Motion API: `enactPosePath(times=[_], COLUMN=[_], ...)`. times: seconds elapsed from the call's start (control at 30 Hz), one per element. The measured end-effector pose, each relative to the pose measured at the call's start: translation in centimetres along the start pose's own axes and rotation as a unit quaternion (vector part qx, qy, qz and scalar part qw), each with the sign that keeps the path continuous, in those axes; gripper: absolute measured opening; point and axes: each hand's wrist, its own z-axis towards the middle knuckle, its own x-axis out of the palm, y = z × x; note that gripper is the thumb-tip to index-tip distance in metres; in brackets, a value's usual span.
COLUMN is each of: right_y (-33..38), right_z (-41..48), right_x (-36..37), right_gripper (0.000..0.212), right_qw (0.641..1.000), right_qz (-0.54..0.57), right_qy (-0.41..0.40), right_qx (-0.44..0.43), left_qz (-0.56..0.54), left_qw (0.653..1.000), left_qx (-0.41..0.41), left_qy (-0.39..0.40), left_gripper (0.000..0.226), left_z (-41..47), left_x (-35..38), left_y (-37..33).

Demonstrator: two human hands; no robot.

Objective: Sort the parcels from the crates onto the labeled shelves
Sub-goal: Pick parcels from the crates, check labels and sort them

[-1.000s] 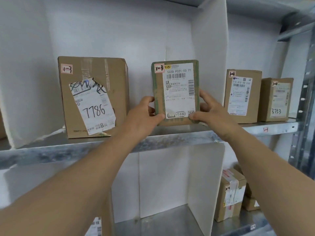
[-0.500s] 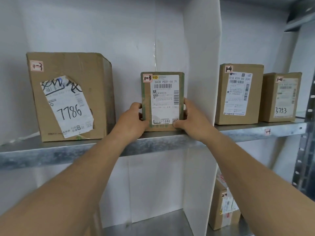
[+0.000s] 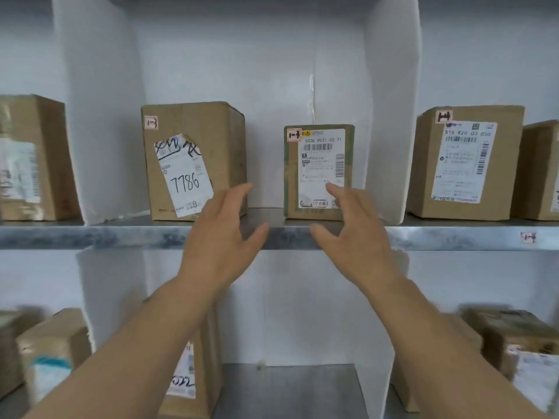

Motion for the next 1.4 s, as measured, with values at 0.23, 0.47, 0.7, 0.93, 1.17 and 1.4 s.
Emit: enactPosePath(times=[0.23, 0.47, 0.7, 0.93, 1.17, 1.4], right_y=[4.4, 8.9, 15.1, 23.7, 35.6, 47.7], right_z=[-9.4, -16.6, -18.9, -21.2, -23.9, -28.7], right_x=[7.0, 13.8, 17.1, 21.3, 26.7, 32.1], right_gripper=[0.059, 0.063, 0.062, 0.066, 0.069, 0.067], right_qw=[0.975, 0.925, 0.894, 0.872, 0.842, 0.811], right_qz=[0.017, 0.067, 0.083, 0.104, 0.135, 0.161], right_qy=[0.215, 0.357, 0.403, 0.424, 0.43, 0.445], right_qx=[-0.058, -0.108, -0.176, -0.224, -0.296, -0.343], left_qz=[0.168, 0.268, 0.29, 0.309, 0.323, 0.344], left_qw=[0.973, 0.913, 0.877, 0.845, 0.809, 0.774], left_qx=[-0.156, -0.304, -0.384, -0.435, -0.488, -0.525], left_qy=[0.009, 0.036, 0.006, -0.023, -0.058, -0.077], left_gripper=[0.062, 0.065, 0.068, 0.073, 0.077, 0.077], left_z=[-13.7, -24.2, -28.7, -32.0, -36.0, -41.7], left_x=[-2.6, -6.1, -11.0, -18.1, -28.0, -37.3], left_y=[5.3, 8.9, 11.6, 16.0, 21.9, 27.7])
